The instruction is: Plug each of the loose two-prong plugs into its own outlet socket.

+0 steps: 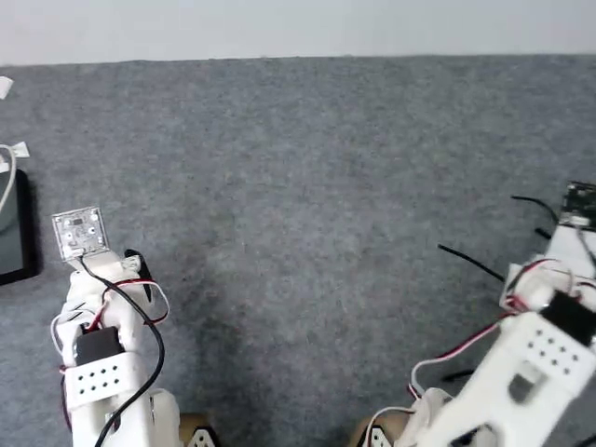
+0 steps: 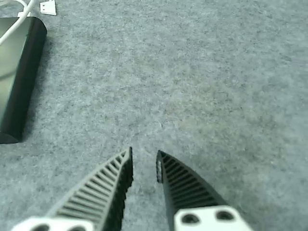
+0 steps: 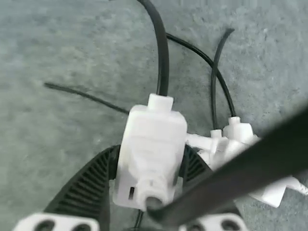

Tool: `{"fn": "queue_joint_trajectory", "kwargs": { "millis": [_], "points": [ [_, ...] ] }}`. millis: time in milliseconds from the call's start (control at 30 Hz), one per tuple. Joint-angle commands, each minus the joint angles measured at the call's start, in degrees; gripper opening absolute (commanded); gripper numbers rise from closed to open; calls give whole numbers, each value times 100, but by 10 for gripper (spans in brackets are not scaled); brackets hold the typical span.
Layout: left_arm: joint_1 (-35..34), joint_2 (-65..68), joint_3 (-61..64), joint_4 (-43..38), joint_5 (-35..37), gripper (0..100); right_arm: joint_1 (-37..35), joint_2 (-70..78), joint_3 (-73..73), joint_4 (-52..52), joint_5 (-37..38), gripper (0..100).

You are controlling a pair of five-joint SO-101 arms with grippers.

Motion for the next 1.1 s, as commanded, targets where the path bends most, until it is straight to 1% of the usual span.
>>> {"fn": "queue_joint_trajectory", "kwargs": {
  "millis": [0,133,267,400,467,600,633,667,733,800,900,967,1067],
  "points": [
    [44,-97,-92,18,-35,12,198,611,-123,-673,62,8],
    [18,-97,-84,97,-44,12,215,1385,-105,-1332,53,8],
    [53,-97,-31,97,-343,12,224,2211,-123,-1868,53,8],
    [62,-97,-13,88,-378,12,224,2862,-132,-2378,97,17],
    [88,-97,-13,88,-387,12,224,3046,-141,-2387,105,73],
    [299,-97,4,97,-396,12,198,3037,-149,-2343,97,255],
    [334,-97,4,97,-396,12,207,2976,-193,-2193,88,284],
    [334,-97,4,97,-396,12,207,2897,-255,-1974,70,292],
    [334,-105,4,97,-396,12,198,2677,-378,-1508,53,260],
    [334,-114,4,97,-396,12,189,2360,-475,-1095,-44,191],
    [308,-343,48,132,-396,12,215,1719,-484,-690,-554,104],
    [334,-695,198,237,-396,12,215,1235,-448,-382,-589,58],
    [334,-1486,470,466,-396,12,215,664,-440,75,-624,25]
  ]
}}
